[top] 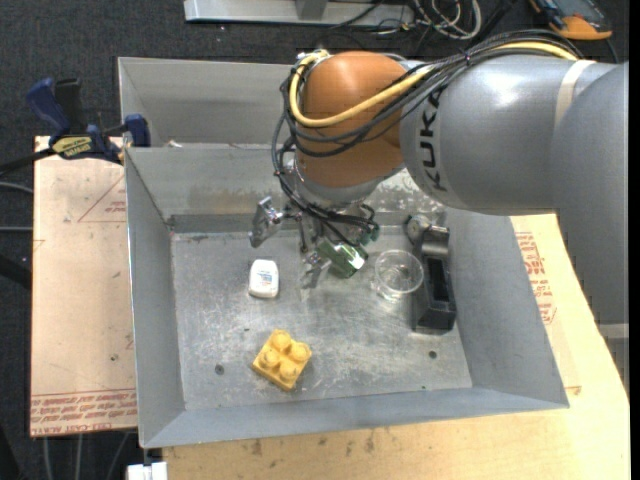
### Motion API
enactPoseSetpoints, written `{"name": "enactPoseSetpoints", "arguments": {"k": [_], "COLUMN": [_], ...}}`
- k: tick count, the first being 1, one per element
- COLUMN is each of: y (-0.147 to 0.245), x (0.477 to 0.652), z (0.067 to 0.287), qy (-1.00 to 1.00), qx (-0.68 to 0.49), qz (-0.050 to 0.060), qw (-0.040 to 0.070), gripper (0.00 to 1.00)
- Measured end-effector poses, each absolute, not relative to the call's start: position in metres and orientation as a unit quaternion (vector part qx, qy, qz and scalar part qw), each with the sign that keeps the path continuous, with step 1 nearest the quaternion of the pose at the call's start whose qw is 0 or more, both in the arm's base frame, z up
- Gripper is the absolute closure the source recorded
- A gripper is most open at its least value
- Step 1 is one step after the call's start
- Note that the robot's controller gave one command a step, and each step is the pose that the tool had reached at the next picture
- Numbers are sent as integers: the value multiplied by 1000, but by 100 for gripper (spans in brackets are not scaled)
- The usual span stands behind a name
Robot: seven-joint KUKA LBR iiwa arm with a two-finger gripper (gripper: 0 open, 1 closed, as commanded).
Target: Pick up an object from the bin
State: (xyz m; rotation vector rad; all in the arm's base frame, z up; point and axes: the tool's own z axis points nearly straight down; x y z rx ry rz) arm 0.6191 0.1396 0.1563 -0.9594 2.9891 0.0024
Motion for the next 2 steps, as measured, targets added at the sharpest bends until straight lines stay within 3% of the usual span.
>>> {"name": "enactPoseSetpoints", "arguments": {"k": [1, 2], "y": [134, 139], "x": [621, 626], "z": [104, 82], "qy": [942, 863], "qx": [-336, -506], "qz": [0, 0], "qw": [2, 1], "gripper": [0, 100]}}
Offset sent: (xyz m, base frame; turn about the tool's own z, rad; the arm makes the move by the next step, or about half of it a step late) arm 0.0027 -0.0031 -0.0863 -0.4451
